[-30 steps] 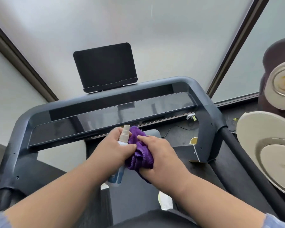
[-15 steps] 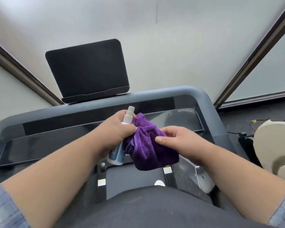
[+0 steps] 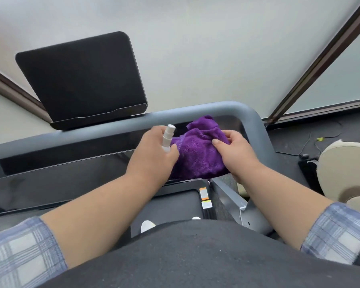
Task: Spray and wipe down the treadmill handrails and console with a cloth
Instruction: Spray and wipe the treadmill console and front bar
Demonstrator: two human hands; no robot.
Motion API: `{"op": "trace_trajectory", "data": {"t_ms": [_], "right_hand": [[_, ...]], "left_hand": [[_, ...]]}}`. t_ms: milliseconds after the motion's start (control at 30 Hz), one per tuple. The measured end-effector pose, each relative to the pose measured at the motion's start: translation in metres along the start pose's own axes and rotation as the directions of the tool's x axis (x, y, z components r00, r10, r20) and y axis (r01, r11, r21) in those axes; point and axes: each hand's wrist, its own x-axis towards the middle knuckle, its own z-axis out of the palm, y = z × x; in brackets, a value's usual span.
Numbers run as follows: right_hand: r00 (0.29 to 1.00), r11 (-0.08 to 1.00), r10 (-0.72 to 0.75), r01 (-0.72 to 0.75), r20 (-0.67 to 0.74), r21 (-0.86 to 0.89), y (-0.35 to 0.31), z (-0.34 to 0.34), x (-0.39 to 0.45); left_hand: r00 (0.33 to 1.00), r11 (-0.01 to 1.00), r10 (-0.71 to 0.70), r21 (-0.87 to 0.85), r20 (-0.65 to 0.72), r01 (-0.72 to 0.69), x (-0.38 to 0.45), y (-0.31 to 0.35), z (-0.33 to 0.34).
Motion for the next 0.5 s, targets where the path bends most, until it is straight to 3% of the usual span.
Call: {"op": "trace_trajectory", "data": {"t_ms": [133,233,300,400,500], "right_hand": [[0.982,0.943,-0.163,0.127,-0.094,-0.307,0.009,-0.010,-0.011],[0.913,0.713,-0.406,0.296,-0.030,-0.636,0.000,-0.001,-0.028],[0.864,0.574,-0.496,0.400,0.086,-0.715,-0.009,0.012,-0.034],[0.904,0.478,-0.321,0.413,0.283,-0.775,-0.012,0.033,-0.028],[0.920,0.349,-0.226,0.384,0.320,-0.855,0.001,0.035,-0.014]], "left_hand": [[0.979,0.985,0.141,0.077,0.146,-0.153,-0.019,-0.006,0.011],[0.976,0.987,0.125,0.074,0.179,-0.140,-0.028,-0.009,0.017],[0.984,0.991,0.126,0.020,0.130,-0.129,-0.030,-0.008,0.017],[0.993,0.993,0.104,-0.056,0.062,-0.101,-0.032,-0.005,0.015],[0.993,0.993,0.113,-0.041,0.033,-0.111,-0.034,-0.008,0.015]]}}
